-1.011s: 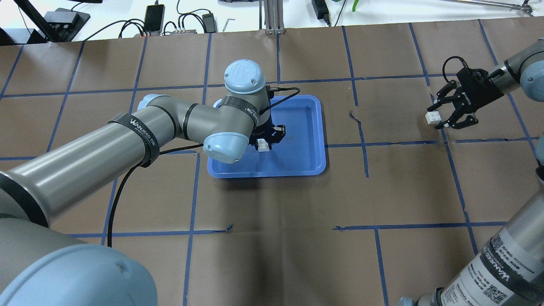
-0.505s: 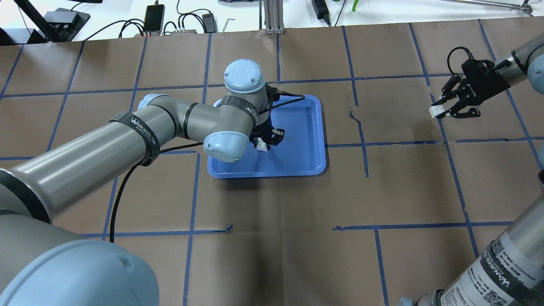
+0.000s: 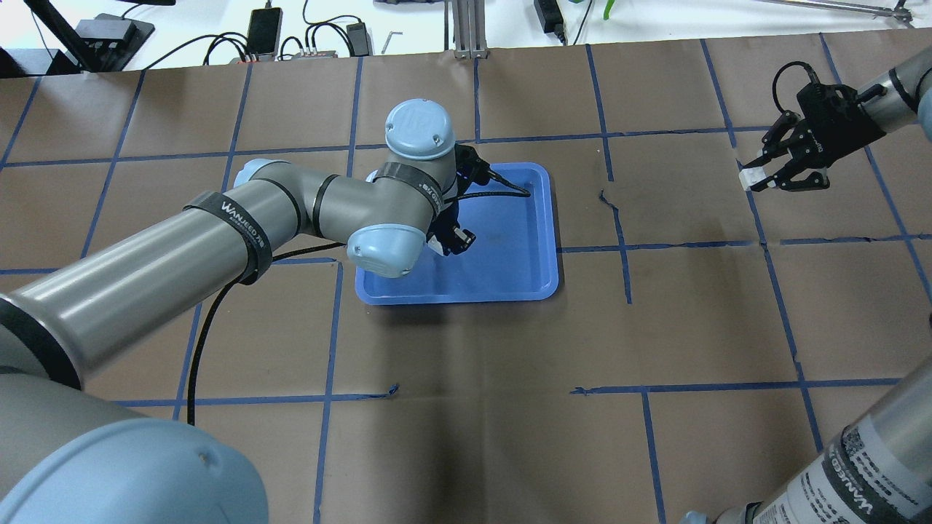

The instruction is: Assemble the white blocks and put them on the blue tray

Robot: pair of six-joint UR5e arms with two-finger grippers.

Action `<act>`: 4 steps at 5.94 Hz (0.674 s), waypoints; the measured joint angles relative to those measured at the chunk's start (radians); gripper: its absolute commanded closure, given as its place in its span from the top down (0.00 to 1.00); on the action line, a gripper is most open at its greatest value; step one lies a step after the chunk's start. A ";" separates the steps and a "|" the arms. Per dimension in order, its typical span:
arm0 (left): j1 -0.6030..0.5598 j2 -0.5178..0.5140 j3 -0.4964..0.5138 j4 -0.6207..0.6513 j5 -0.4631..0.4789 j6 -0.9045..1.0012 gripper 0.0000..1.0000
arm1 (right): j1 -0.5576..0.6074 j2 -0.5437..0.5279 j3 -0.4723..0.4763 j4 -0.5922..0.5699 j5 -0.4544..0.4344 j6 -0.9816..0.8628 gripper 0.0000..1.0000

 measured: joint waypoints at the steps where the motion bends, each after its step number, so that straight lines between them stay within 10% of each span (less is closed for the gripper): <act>1: -0.001 -0.004 0.000 0.003 -0.002 0.152 0.07 | 0.016 -0.041 0.059 -0.007 0.030 0.025 0.33; 3: -0.004 -0.014 0.000 0.009 -0.008 0.346 0.24 | 0.077 -0.121 0.158 -0.062 0.064 0.141 0.33; 4: -0.006 -0.018 0.000 0.010 -0.009 0.402 0.81 | 0.115 -0.152 0.221 -0.147 0.068 0.222 0.33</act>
